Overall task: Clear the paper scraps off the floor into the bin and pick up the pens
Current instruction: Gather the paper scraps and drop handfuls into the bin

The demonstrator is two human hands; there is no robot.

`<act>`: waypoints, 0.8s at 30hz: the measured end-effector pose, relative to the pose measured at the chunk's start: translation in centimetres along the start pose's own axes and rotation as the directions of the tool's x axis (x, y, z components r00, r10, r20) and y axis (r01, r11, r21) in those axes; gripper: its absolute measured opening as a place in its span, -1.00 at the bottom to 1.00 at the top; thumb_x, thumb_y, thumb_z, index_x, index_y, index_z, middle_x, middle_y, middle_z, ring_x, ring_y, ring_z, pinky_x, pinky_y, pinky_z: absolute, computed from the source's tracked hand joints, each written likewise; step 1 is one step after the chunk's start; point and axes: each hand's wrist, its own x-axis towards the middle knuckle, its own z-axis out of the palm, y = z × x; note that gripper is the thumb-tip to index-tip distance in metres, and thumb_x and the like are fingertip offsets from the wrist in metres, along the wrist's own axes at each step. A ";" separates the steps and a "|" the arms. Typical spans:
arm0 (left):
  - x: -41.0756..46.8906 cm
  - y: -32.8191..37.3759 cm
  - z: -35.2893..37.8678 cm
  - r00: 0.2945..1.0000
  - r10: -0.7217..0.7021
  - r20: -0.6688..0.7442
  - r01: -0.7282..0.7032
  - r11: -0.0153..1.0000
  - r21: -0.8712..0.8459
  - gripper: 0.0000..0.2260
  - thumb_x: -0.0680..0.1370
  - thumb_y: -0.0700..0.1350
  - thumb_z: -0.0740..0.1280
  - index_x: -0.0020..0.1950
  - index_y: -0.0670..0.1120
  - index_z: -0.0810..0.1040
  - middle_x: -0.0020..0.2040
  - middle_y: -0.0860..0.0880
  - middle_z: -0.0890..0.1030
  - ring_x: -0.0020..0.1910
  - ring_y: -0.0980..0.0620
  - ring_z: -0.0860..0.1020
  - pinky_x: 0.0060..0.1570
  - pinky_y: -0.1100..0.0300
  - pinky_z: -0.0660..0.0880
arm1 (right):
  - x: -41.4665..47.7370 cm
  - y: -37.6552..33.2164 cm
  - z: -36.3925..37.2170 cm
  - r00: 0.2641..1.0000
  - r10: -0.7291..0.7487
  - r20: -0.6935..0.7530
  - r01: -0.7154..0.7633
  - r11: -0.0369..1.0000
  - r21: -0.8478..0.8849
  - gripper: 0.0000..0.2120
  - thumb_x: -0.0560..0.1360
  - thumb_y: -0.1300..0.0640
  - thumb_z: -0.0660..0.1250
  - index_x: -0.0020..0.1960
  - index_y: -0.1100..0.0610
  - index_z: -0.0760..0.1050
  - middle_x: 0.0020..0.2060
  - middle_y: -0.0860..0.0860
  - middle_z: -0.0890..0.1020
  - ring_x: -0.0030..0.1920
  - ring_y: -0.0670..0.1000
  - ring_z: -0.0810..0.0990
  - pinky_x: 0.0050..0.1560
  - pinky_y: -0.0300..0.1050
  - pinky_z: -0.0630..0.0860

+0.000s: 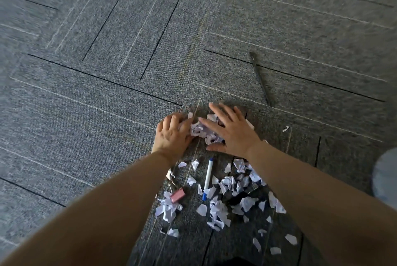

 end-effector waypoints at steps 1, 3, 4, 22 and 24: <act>-0.1 0.0 0.2 1.000 -0.001 -0.008 0.001 1.000 -0.009 -0.62 0.57 0.03 0.17 0.37 0.01 0.26 0.29 -0.10 0.29 0.24 -0.07 0.29 0.31 0.01 0.23 | 0.0 -0.3 0.0 1.000 -0.013 -0.027 0.012 1.000 -0.024 -0.30 0.40 -0.41 -0.08 0.45 -0.10 0.07 0.49 0.11 0.09 0.45 0.20 0.08 0.37 0.26 0.06; -0.3 0.1 0.5 1.000 0.003 -0.022 -0.004 0.999 -0.036 -0.65 0.57 -0.03 0.19 0.34 -0.02 0.29 0.25 -0.10 0.34 0.19 -0.06 0.32 0.26 0.04 0.31 | -0.3 -0.9 0.4 0.995 -0.009 -0.103 0.007 1.000 -0.020 -0.45 0.46 -0.28 0.05 0.28 0.04 0.38 0.30 0.16 0.45 0.23 0.25 0.45 0.18 0.22 0.44; -0.3 0.2 0.6 1.000 0.006 -0.019 -0.007 0.999 -0.041 -0.66 0.57 -0.07 0.20 0.34 -0.04 0.29 0.25 -0.10 0.35 0.18 -0.05 0.32 0.23 0.05 0.35 | -0.5 -1.0 0.7 0.990 -0.003 -0.142 0.003 1.000 0.004 -0.53 0.44 -0.20 0.19 0.18 0.10 0.46 0.18 0.17 0.54 0.11 0.24 0.53 0.05 0.15 0.53; 2.2 7.0 -10.7 0.956 0.295 0.009 -0.291 0.947 -0.136 -0.75 0.61 -0.02 0.07 0.11 -0.19 0.35 -0.04 -0.17 0.56 -0.28 -0.06 0.46 -0.32 0.08 0.44 | -11.7 -1.7 -7.9 0.749 0.611 -0.255 -0.435 0.745 0.506 -0.78 0.54 0.13 0.25 0.03 0.30 0.44 -0.16 0.21 0.58 -0.24 0.16 0.49 -0.26 -0.05 0.36; 2.6 9.8 -12.7 0.940 0.342 -0.007 -0.340 0.931 -0.135 -0.74 0.61 -0.02 0.08 0.12 -0.20 0.35 -0.02 -0.21 0.55 -0.20 -0.18 0.52 -0.29 0.04 0.40 | -14.4 -1.6 -9.8 0.685 0.661 -0.306 -0.452 0.715 0.533 -0.77 0.53 0.13 0.26 0.06 0.31 0.46 -0.14 0.24 0.60 -0.18 0.23 0.55 -0.22 -0.02 0.41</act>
